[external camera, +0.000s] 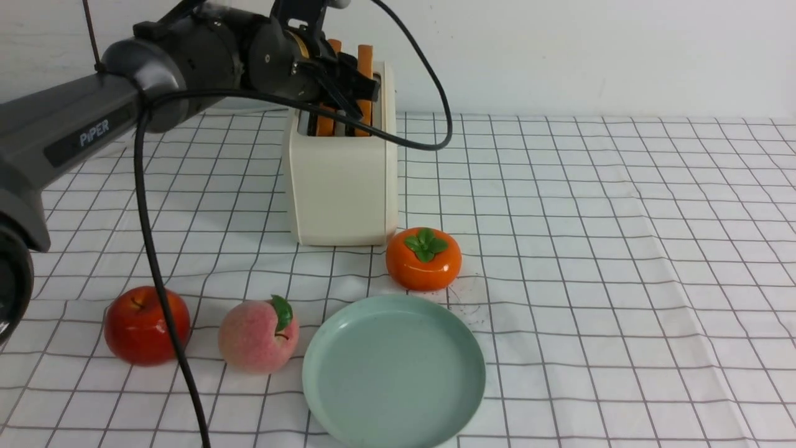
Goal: Take toasted bread from bread machine on white checkered table place on plate.
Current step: 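Reach for a toast slice standing in the toaster with the left gripper, then place the slice of bread on the plate with the left gripper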
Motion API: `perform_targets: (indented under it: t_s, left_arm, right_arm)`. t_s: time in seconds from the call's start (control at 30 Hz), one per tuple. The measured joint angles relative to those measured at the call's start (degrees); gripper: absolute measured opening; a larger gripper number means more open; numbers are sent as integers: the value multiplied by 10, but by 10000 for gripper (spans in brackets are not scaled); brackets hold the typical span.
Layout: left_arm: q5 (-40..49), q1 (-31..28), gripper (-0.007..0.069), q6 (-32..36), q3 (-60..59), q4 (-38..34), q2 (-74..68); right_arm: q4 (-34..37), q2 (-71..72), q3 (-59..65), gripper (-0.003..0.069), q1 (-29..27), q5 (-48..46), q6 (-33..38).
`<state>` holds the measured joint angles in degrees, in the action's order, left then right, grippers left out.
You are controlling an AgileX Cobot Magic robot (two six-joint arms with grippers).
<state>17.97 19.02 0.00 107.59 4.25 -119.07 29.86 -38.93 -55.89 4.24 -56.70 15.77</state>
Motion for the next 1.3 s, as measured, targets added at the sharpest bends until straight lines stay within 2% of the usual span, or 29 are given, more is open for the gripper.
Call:
perform_targets:
  t_s: [0.07, 0.1, 0.13, 0.2, 0.43, 0.6, 0.8, 0.83, 0.9, 1.0, 1.03, 1.07, 1.17, 1.2, 1.23, 1.3]
  left_arm:
    - [-6, 0, 209, 0, 0, 2, -3]
    - [-7, 0, 199, 0, 0, 3, -3]
    - [-10, 0, 116, 0, 0, 4, -5]
    - [-10, 0, 94, 0, 0, 5, -5]
    - [-11, 0, 102, -11, -3, 6, 28]
    - [9, 0, 102, -12, -2, 5, 147]
    - [186, 0, 102, -12, 4, -23, 294]
    - [244, 0, 102, -12, -1, -42, 325]
    - [295, 0, 102, -7, -33, -75, 368]
    - [314, 0, 102, 32, -135, -186, 424]
    - [314, 0, 102, 35, -152, -195, 427]
    - [308, 0, 102, 68, -204, -266, 444]
    - [280, 1, 102, 159, -337, -420, 457]
    - [264, 1, 102, 212, -392, -496, 454]
    - [256, 1, 102, 234, -414, -526, 449]
    - [217, 1, 102, 318, -482, -629, 432]
  right_arm:
    - [5, 0, 0, 36, 0, 0, 0]
    - [5, 0, 0, 36, 0, -1, 0]
    - [10, 0, 0, 37, 0, 0, 0]
    - [13, 0, 0, 39, 0, 0, 0]
    - [17, 0, 0, 42, 0, 0, 0]
    - [17, 0, 0, 42, 0, 6, 7]
    - [20, 0, 0, 42, 0, 12, 19]
    - [27, 0, 0, 42, 0, 18, 26]
    - [41, 0, -3, 42, 0, 27, 42]
    - [74, 0, -12, 42, 0, 61, 82]
    - [77, 0, -13, 42, 0, 64, 87]
    - [98, 1, -15, 41, 0, 84, 107]
    - [142, 1, -15, 10, 0, 105, 142]
    - [159, 1, -15, -3, 0, 105, 155]
    - [170, 1, -15, -10, 0, 102, 162]
    - [193, 1, -15, -14, 0, 91, 173]
